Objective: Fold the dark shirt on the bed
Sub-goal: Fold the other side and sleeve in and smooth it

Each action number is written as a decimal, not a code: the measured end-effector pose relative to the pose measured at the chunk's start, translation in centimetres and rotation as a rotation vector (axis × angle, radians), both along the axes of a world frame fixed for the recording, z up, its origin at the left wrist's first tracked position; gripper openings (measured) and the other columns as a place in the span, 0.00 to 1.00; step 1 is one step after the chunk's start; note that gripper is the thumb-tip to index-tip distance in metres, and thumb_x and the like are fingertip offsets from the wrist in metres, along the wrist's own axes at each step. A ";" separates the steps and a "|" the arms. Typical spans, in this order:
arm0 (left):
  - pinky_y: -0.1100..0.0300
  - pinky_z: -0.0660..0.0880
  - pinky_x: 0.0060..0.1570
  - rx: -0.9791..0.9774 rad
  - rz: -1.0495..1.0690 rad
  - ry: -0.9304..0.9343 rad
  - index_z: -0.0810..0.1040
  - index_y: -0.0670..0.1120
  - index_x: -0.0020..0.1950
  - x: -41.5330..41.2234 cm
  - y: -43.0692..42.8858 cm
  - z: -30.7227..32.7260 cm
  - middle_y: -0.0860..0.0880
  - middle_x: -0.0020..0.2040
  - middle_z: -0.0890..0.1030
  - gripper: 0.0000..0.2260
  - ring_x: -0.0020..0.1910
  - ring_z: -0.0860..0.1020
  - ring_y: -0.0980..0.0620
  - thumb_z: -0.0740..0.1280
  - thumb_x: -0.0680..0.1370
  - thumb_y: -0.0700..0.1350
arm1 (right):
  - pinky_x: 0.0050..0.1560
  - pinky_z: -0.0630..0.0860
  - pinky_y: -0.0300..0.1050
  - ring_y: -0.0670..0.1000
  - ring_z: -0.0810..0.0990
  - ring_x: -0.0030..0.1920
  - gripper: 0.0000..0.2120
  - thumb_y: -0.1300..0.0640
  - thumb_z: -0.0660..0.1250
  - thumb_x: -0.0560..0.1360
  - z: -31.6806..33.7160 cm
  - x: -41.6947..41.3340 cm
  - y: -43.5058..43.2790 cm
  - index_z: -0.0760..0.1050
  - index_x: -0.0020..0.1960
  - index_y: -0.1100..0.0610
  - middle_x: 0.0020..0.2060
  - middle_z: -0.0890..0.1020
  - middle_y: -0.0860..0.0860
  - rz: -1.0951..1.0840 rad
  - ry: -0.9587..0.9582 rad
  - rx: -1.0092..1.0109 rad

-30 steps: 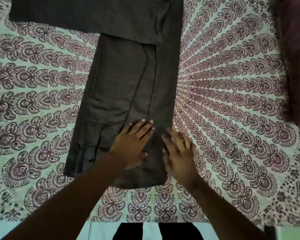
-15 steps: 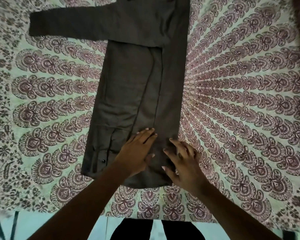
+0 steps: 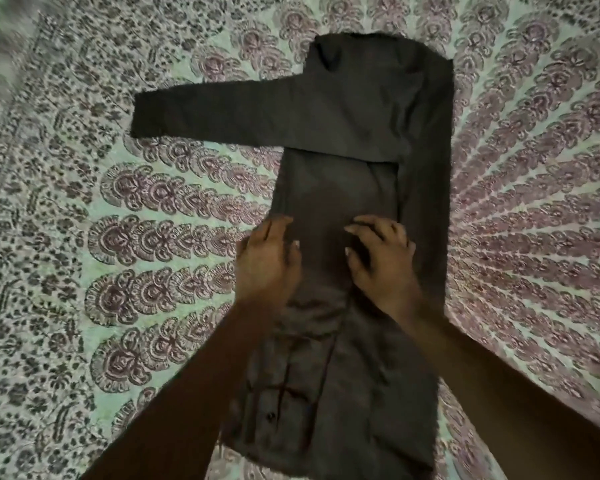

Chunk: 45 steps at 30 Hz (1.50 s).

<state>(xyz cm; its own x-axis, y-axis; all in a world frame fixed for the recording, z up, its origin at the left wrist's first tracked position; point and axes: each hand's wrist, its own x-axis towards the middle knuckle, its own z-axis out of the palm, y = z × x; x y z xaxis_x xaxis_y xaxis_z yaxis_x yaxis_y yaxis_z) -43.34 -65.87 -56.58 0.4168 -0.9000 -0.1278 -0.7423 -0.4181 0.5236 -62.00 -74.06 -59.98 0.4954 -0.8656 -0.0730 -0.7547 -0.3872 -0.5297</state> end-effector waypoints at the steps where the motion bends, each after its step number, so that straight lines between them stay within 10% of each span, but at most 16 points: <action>1: 0.43 0.74 0.64 0.012 0.020 -0.022 0.75 0.45 0.71 1.9 -1.2 -0.1 0.44 0.66 0.80 0.18 0.61 0.80 0.38 0.66 0.81 0.44 | 0.62 0.67 0.57 0.56 0.66 0.71 0.19 0.53 0.70 0.78 -0.1 1.8 -1.2 0.78 0.68 0.51 0.70 0.74 0.49 -0.012 0.006 0.008; 18: 0.38 0.63 0.75 0.135 0.575 0.058 0.79 0.54 0.64 28.1 -14.1 -3.8 0.43 0.81 0.60 0.14 0.78 0.60 0.36 0.64 0.81 0.42 | 0.66 0.65 0.64 0.60 0.70 0.71 0.28 0.41 0.61 0.81 -4.3 21.6 -8.3 0.69 0.76 0.53 0.74 0.71 0.56 -0.198 0.355 -0.154; 22: 0.52 0.68 0.67 0.013 0.674 0.083 0.77 0.49 0.65 28.9 -14.3 -4.1 0.41 0.72 0.71 0.18 0.72 0.69 0.40 0.68 0.76 0.36 | 0.67 0.62 0.63 0.59 0.71 0.72 0.28 0.41 0.59 0.81 -5.0 22.0 -7.6 0.69 0.76 0.54 0.75 0.71 0.57 -0.217 0.396 -0.249; 28: 0.66 0.76 0.48 -0.242 1.169 0.630 0.73 0.42 0.64 27.4 -13.5 -2.4 0.41 0.62 0.81 0.22 0.59 0.82 0.43 0.76 0.73 0.38 | 0.68 0.61 0.63 0.58 0.70 0.74 0.29 0.39 0.59 0.82 -3.7 21.7 -7.8 0.68 0.77 0.54 0.77 0.70 0.57 -0.162 0.419 -0.208; 33: 0.72 0.74 0.28 -0.368 1.018 0.966 0.79 0.46 0.48 22.2 -11.2 1.9 0.52 0.42 0.84 0.15 0.37 0.81 0.56 0.80 0.67 0.35 | 0.72 0.52 0.67 0.54 0.71 0.72 0.23 0.40 0.58 0.82 -1.0 20.9 -9.1 0.73 0.72 0.50 0.73 0.73 0.51 -0.131 0.379 -0.051; 38: 0.52 0.82 0.48 -0.328 0.513 1.221 0.84 0.42 0.53 13.8 -8.8 5.6 0.45 0.49 0.88 0.14 0.50 0.87 0.45 0.78 0.69 0.31 | 0.65 0.64 0.59 0.52 0.76 0.51 0.14 0.44 0.61 0.83 1.8 17.6 -8.9 0.79 0.48 0.52 0.46 0.79 0.51 -0.344 0.041 0.114; 42: 0.63 0.81 0.42 -0.130 0.273 1.196 0.86 0.50 0.46 5.7 -5.7 5.5 0.54 0.44 0.88 0.12 0.43 0.85 0.58 0.80 0.70 0.35 | 0.51 0.74 0.46 0.51 0.78 0.47 0.11 0.56 0.54 0.87 4.6 12.1 -7.7 0.74 0.50 0.51 0.49 0.79 0.52 -0.681 -0.673 0.664; 45: 0.66 0.77 0.51 -0.025 0.071 0.969 0.84 0.58 0.37 0.0 -3.0 3.8 0.61 0.47 0.83 0.13 0.49 0.81 0.62 0.82 0.69 0.41 | 0.61 0.81 0.48 0.53 0.84 0.58 0.26 0.36 0.52 0.84 6.4 6.7 -6.5 0.84 0.57 0.50 0.63 0.83 0.52 -0.658 -1.130 1.085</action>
<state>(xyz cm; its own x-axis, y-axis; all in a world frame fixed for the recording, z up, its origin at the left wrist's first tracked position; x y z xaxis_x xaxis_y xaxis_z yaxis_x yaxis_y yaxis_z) -43.31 -68.85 -52.81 0.1940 -0.8838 -0.4258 0.0424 -0.4261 0.9037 -55.31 -80.57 -53.57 0.3151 -0.7233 -0.6144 0.2832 0.6896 -0.6666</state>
